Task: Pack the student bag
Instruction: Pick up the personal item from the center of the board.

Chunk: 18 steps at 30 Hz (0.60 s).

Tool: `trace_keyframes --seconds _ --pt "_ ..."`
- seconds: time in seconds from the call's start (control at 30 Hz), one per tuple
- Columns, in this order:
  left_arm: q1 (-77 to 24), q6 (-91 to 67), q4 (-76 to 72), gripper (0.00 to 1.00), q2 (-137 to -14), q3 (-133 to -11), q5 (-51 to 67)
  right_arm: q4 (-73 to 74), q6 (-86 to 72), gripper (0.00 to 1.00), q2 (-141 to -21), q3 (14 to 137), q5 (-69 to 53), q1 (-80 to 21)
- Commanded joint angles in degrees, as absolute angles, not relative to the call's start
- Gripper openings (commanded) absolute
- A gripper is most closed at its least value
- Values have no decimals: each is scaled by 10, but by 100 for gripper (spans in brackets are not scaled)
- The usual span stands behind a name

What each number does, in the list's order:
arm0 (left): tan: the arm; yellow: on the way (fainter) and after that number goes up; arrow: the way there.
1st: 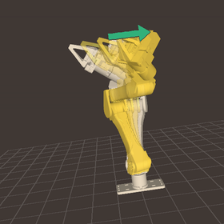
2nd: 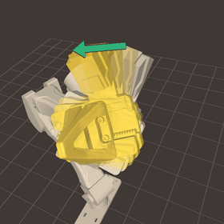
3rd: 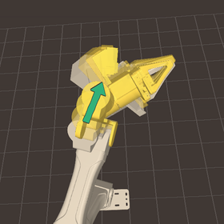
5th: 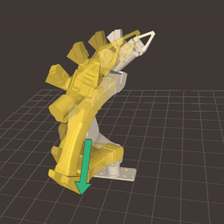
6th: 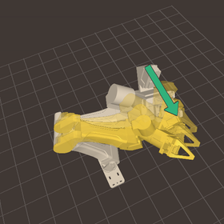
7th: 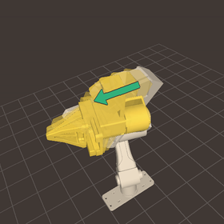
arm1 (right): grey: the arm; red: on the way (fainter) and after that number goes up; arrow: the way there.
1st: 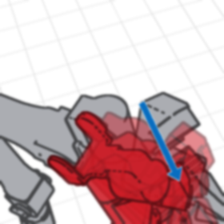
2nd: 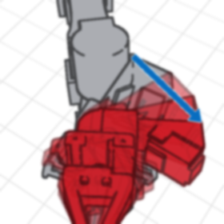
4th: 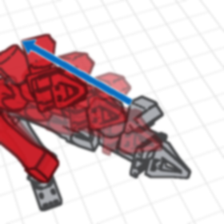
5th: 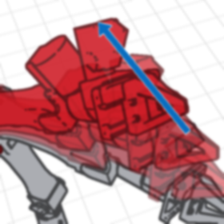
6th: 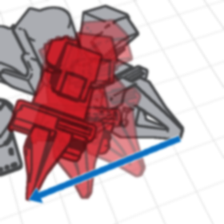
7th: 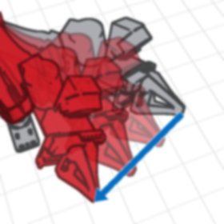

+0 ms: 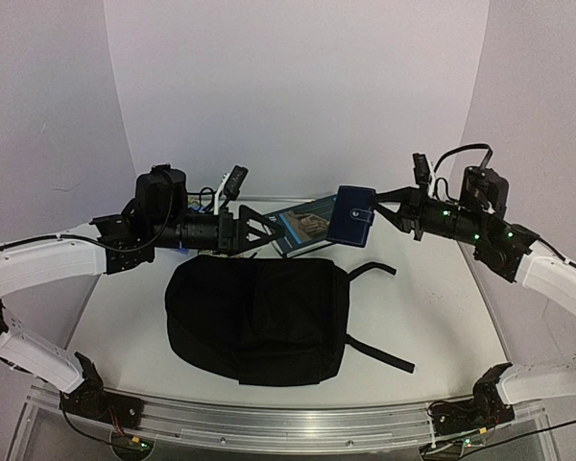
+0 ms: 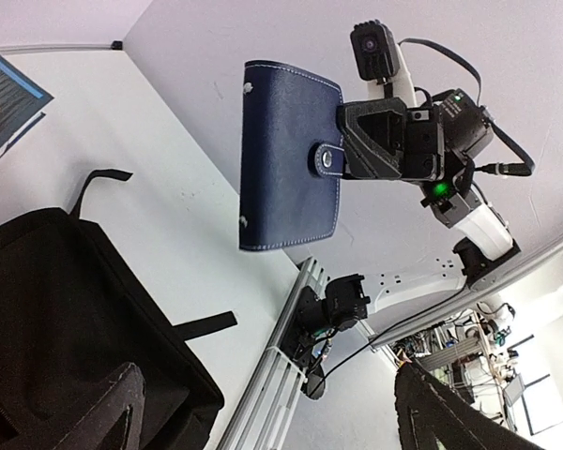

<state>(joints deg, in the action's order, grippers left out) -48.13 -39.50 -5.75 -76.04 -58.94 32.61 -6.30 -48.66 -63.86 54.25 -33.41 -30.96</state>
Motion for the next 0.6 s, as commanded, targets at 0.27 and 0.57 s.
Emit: trace_keyframes --seconds 0.27,0.57 --pt "-490 -399 -166 92 -776 -635 401 -216 -509 0 -697 609 -435 -402" --pt "-495 -419 -220 71 -787 -632 442 -268 -531 0 -710 610 -470 -417"
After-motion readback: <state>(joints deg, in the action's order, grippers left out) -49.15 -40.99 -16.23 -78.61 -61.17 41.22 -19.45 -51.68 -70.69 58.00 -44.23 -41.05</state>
